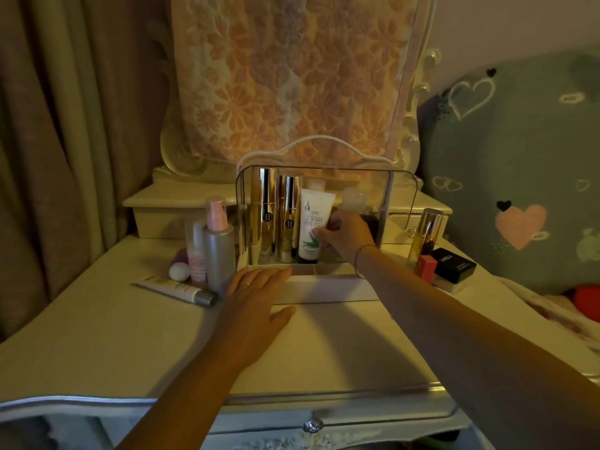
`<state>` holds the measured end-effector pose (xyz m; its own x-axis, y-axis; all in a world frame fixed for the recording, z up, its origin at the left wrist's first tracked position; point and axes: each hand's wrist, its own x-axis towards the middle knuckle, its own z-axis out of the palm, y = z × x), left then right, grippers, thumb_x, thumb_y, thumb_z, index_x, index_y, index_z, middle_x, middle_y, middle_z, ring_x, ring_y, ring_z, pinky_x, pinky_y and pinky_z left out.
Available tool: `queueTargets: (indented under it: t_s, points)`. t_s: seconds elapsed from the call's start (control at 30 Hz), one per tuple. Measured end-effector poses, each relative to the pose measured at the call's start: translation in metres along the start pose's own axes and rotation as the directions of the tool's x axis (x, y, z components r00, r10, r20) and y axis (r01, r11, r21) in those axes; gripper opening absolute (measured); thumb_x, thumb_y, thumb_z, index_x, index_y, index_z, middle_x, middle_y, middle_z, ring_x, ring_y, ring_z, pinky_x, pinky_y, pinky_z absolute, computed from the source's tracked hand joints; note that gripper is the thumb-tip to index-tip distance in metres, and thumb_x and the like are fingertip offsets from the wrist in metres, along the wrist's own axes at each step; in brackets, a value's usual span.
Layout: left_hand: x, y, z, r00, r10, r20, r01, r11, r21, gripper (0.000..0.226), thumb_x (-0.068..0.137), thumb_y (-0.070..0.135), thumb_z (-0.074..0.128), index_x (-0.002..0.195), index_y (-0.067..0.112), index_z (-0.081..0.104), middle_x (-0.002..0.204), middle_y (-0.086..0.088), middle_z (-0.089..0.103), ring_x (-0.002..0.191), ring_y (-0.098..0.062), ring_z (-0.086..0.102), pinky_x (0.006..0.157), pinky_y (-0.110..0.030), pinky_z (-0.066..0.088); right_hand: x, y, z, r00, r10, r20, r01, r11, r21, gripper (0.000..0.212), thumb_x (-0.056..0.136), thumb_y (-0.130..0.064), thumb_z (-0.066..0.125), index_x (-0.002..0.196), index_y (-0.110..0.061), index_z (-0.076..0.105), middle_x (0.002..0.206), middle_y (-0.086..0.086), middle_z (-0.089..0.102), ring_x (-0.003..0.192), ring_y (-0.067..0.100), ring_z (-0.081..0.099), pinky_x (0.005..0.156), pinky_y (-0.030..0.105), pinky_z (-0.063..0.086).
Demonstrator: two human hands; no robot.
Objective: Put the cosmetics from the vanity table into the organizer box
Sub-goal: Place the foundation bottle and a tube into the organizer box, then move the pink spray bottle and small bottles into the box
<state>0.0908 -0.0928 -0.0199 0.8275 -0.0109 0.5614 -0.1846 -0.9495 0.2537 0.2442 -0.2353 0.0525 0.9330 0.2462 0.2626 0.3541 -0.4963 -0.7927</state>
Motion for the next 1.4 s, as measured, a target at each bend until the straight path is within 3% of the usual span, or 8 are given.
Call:
queueTargets:
  t_s: [0.3, 0.67, 0.8, 0.93, 1.07, 1.2, 1.3, 1.4]
  points:
    - [0.0, 0.0, 0.001, 1.0, -0.008, -0.001, 0.008, 1.0, -0.012, 0.061, 0.087, 0.045, 0.053, 0.141, 0.033, 0.028, 0.145, 0.012, 0.035, 0.134, -0.009, 0.021, 0.107, -0.021, 0.002, -0.008, -0.006, 0.005, 1.0, -0.02, 0.008, 0.021, 0.998, -0.063, 0.028, 0.082, -0.017, 0.07, 0.107, -0.012, 0.058, 0.117, 0.006, 0.065, 0.111, 0.022, 0.059, 0.083, 0.028, 0.046]
    - [0.001, 0.002, 0.0, 1.0, 0.01, -0.013, -0.01, 1.0, -0.029, 0.058, 0.088, 0.041, 0.053, 0.14, 0.03, 0.032, 0.144, 0.011, 0.038, 0.133, -0.009, 0.026, 0.107, -0.019, 0.002, -0.02, 0.0, 0.004, 0.997, 0.011, -0.079, -0.013, 0.999, -0.03, 0.048, 0.08, -0.025, 0.073, 0.122, -0.013, 0.052, 0.108, 0.003, 0.063, 0.093, 0.013, 0.055, 0.078, 0.025, 0.045]
    - [-0.002, 0.014, -0.017, 0.977, -0.057, -0.206, 0.012, 0.976, -0.216, 0.036, 0.09, 0.035, 0.052, 0.124, 0.024, 0.054, 0.125, 0.005, 0.056, 0.116, -0.009, 0.047, 0.096, -0.01, 0.025, -0.048, -0.003, 0.002, 0.982, -0.077, -0.173, 0.091, 0.993, 0.07, 0.047, 0.08, -0.021, 0.074, 0.121, -0.014, 0.052, 0.096, -0.004, 0.06, 0.091, 0.012, 0.057, 0.079, 0.024, 0.046]
    - [-0.008, 0.007, -0.036, 0.794, -0.23, -0.563, 0.073, 0.955, -0.287, 0.024, 0.084, 0.036, 0.06, 0.103, 0.021, 0.056, 0.099, 0.009, 0.052, 0.092, -0.008, 0.052, 0.076, -0.018, 0.043, -0.087, 0.006, 0.006, 0.961, -0.136, -0.242, 0.173, 0.975, 0.142, 0.039, 0.079, -0.018, 0.074, 0.112, -0.024, 0.053, 0.093, -0.015, 0.057, 0.087, 0.0, 0.056, 0.071, 0.008, 0.043]
    - [-0.004, -0.018, -0.045, 0.664, -0.538, -0.52, 0.26, 0.817, -0.514, 0.047, 0.073, 0.029, 0.073, 0.111, 0.016, 0.048, 0.106, 0.004, 0.047, 0.096, -0.015, 0.051, 0.074, -0.026, 0.046, -0.105, 0.016, 0.012, 0.946, -0.167, -0.278, 0.204, 0.973, 0.11, 0.034, 0.081, -0.017, 0.071, 0.111, -0.022, 0.056, 0.105, -0.004, 0.057, 0.095, 0.012, 0.055, 0.079, 0.015, 0.043]
    - [0.005, -0.037, -0.042, 0.678, -0.612, -0.408, 0.34, 0.753, -0.564, 0.05, 0.073, 0.031, 0.075, 0.114, 0.016, 0.05, 0.106, 0.002, 0.054, 0.09, -0.012, 0.054, 0.065, -0.016, 0.04, -0.105, 0.018, 0.015, 0.923, -0.21, -0.323, 0.229, 0.973, 0.023, 0.029, 0.081, -0.02, 0.071, 0.104, -0.028, 0.055, 0.1, -0.01, 0.055, 0.096, 0.011, 0.055, 0.075, 0.011, 0.039]
    - [0.011, -0.042, -0.037, 0.702, -0.606, -0.373, 0.343, 0.747, -0.569, 0.047, 0.073, 0.037, 0.073, 0.111, 0.02, 0.051, 0.102, 0.005, 0.059, 0.084, -0.008, 0.056, 0.064, -0.017, 0.042, -0.103, 0.023, 0.019, 0.944, -0.205, -0.258, 0.191, 0.978, -0.079, 0.029, 0.081, -0.026, 0.071, 0.108, -0.025, 0.06, 0.101, -0.011, 0.056, 0.101, 0.015, 0.056, 0.088, 0.03, 0.048]
    - [0.015, -0.041, -0.032, 0.707, -0.596, -0.382, 0.345, 0.761, -0.549, 0.048, 0.07, 0.041, 0.073, 0.109, 0.022, 0.052, 0.1, 0.004, 0.061, 0.085, -0.012, 0.059, 0.069, -0.025, 0.048, -0.103, 0.029, 0.022, 0.951, -0.205, -0.231, 0.17, 0.972, -0.164, 0.034, 0.081, -0.032, 0.07, 0.113, -0.025, 0.061, 0.11, -0.007, 0.062, 0.11, 0.018, 0.053, 0.104, 0.042, 0.037]
